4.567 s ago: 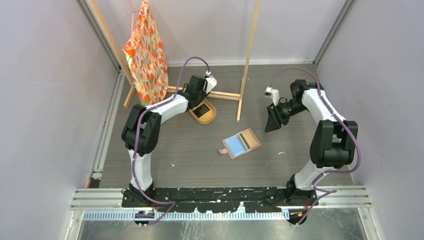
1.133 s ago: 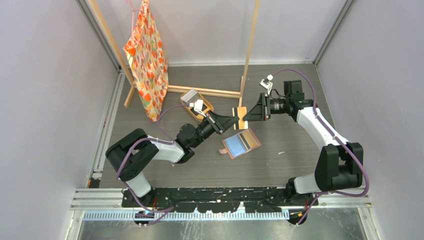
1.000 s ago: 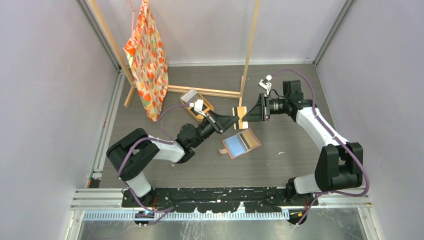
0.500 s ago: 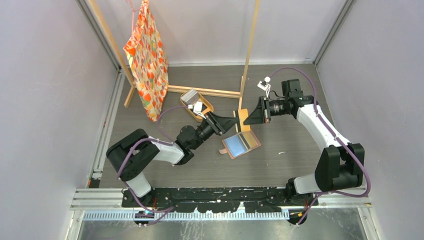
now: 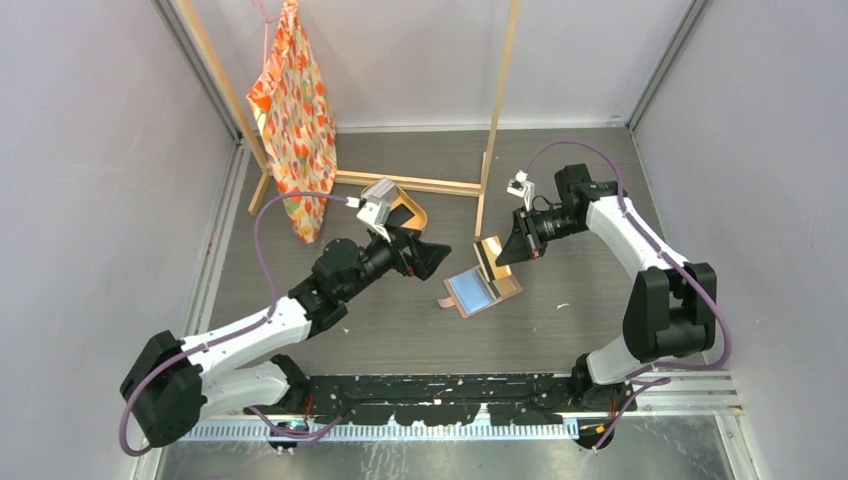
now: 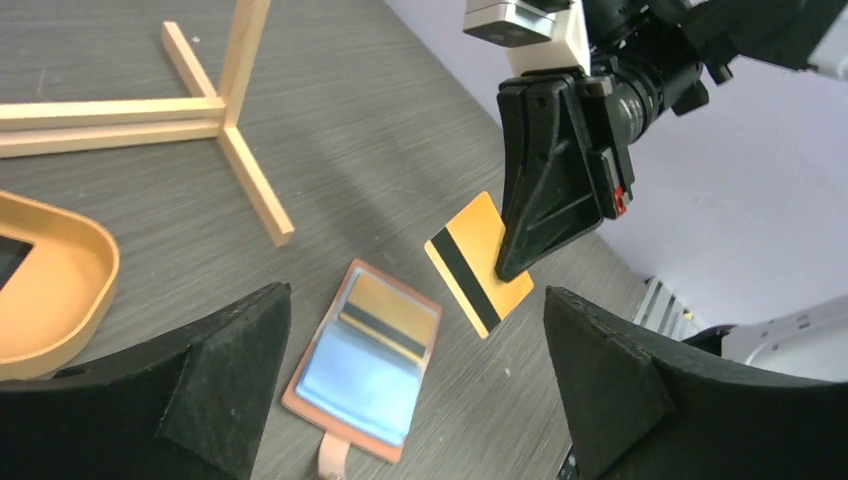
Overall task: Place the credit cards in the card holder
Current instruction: Insert the credit card into the card holder.
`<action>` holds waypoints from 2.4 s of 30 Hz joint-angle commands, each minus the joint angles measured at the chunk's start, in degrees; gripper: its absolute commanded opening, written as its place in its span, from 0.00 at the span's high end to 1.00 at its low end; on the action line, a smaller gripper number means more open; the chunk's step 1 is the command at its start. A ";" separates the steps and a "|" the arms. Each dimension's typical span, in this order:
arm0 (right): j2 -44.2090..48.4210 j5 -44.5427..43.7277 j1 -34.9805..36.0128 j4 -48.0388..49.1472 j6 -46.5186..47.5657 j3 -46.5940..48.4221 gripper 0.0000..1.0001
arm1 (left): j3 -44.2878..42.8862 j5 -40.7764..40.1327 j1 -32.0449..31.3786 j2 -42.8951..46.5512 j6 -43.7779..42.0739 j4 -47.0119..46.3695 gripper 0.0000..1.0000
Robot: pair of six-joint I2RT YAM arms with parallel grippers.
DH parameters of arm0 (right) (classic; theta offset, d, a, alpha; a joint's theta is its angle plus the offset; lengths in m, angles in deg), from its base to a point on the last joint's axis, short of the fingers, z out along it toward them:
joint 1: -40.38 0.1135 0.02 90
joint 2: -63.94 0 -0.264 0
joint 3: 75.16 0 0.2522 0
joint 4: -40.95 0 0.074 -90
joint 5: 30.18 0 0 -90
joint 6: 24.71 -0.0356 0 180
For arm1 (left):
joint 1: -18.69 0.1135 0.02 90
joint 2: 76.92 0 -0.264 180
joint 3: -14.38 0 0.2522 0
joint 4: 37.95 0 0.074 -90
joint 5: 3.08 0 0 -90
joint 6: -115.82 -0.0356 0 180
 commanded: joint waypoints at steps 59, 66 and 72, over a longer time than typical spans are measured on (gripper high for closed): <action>-29.40 -10.95 1.69 -0.86 -3.86 6.27 0.98 | -1.58 6.89 -0.39 -36.13 21.37 -5.42 0.65; -29.84 -12.36 1.64 -3.69 -2.21 7.27 0.98 | 0.11 6.15 -0.47 -34.14 20.16 -7.72 0.66; -30.58 -12.69 1.70 -4.19 -2.71 7.55 0.98 | 2.84 3.63 -0.39 -28.38 15.95 -9.91 0.62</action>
